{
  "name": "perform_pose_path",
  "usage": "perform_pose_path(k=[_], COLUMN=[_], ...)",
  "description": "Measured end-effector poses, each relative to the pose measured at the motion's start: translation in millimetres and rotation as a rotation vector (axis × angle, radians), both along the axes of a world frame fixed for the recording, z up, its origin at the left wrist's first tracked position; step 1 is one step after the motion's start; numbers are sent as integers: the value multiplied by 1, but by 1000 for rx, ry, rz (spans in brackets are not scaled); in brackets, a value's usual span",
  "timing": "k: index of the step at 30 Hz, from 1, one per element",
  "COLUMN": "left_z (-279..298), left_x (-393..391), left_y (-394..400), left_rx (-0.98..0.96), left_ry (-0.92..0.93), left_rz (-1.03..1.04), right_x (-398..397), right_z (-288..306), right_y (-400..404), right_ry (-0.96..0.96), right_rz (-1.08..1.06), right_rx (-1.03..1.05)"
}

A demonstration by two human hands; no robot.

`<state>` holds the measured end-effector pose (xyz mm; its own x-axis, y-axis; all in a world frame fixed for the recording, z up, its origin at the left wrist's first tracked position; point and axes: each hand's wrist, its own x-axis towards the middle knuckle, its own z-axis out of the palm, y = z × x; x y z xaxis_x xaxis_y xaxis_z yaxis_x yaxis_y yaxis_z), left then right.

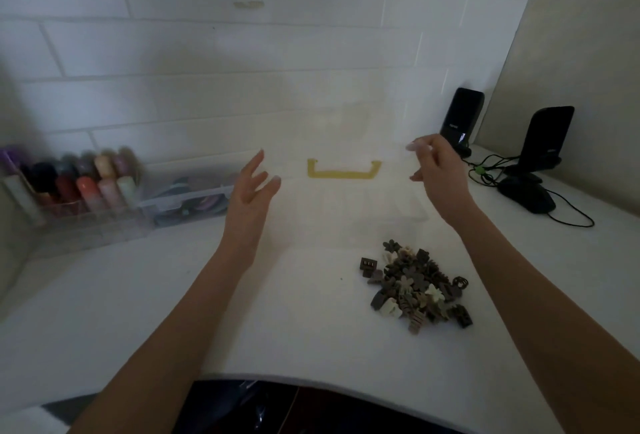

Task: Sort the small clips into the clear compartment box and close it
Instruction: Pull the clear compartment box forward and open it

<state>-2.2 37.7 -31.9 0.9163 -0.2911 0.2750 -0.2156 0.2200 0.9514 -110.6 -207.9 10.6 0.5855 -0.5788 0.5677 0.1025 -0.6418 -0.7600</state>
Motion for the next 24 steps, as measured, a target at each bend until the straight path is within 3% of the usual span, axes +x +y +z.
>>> perform_pose_path(k=[6, 10, 15, 18, 22, 24], left_z=[-7, -9, -11, -17, -15, -12], left_x=[17, 28, 27, 27, 21, 20], left_y=[1, -3, -14, -16, -20, -24], left_rx=[175, 194, 72, 82, -34, -110], left_ry=[142, 196, 359, 327, 328, 373], left_rz=[54, 52, 25, 68, 89, 91], right_x=[10, 5, -35, -60, -72, -74], right_z=[9, 9, -10, -21, -29, -33], right_y=[3, -1, 19, 32, 35, 37], right_ry=[19, 61, 177, 284, 251, 345], right_rz=[26, 132, 127, 204, 69, 127], right_rx=[26, 201, -132, -295, -689, -740])
